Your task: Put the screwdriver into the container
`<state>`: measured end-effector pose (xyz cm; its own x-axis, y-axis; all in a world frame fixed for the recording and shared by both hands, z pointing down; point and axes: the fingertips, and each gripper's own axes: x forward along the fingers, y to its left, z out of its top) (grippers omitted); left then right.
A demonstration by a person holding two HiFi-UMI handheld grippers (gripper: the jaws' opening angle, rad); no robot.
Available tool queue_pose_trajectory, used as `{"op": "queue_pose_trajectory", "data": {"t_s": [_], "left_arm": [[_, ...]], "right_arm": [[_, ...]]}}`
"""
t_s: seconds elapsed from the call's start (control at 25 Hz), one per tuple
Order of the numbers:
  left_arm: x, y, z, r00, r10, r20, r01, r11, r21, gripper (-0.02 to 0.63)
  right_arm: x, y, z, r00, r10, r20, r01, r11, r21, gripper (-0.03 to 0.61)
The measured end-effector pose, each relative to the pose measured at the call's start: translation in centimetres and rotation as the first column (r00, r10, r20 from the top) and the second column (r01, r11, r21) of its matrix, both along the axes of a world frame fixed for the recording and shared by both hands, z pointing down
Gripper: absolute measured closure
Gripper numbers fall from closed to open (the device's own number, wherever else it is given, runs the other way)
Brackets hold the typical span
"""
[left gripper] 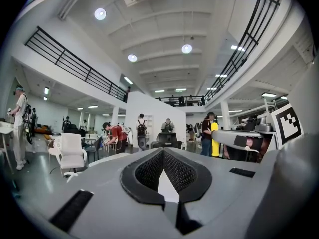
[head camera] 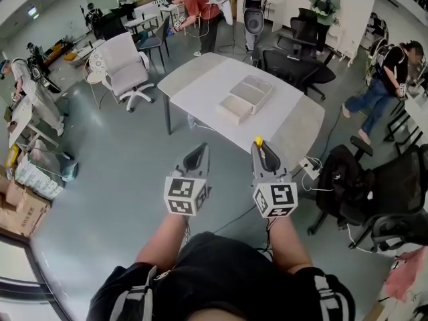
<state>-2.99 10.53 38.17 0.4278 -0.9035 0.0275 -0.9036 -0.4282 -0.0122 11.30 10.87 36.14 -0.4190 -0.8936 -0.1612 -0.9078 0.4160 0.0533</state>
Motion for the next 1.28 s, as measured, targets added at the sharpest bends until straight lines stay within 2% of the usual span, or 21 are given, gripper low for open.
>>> {"op": "queue_pose_trajectory", "data": {"t_s": [0.32,0.68,0.92,1.28], "left_arm": [[2.7,-0.4,1.2,1.000,-0.012,0.006,0.012,1.000,-0.003,0.601],[3.1,-3.9,1.8,1.000,-0.001,-0.007,0.001,1.000,-0.004,0.601],[3.0,-8.2,2.5,1.000,0.025,-0.007,-0.025,1.000,-0.005,0.601],[1.4,-17.3,3.3,0.996,0.083,-0.008,-0.084,0.996,-0.017,0.601]], "right_arm": [[2.5,-0.8,1.3,1.000,-0.019,-0.024,0.018,1.000,-0.023,0.511],[2.9,-4.1,2.4,1.000,-0.007,-0.027,0.006,0.999,-0.035,0.511],[2.5,-7.9,3.0,0.999,0.007,-0.033,-0.008,0.999,-0.032,0.511],[0.5,-16.2,3.1,0.998,0.054,-0.037,-0.055,0.998,-0.026,0.511]]}}
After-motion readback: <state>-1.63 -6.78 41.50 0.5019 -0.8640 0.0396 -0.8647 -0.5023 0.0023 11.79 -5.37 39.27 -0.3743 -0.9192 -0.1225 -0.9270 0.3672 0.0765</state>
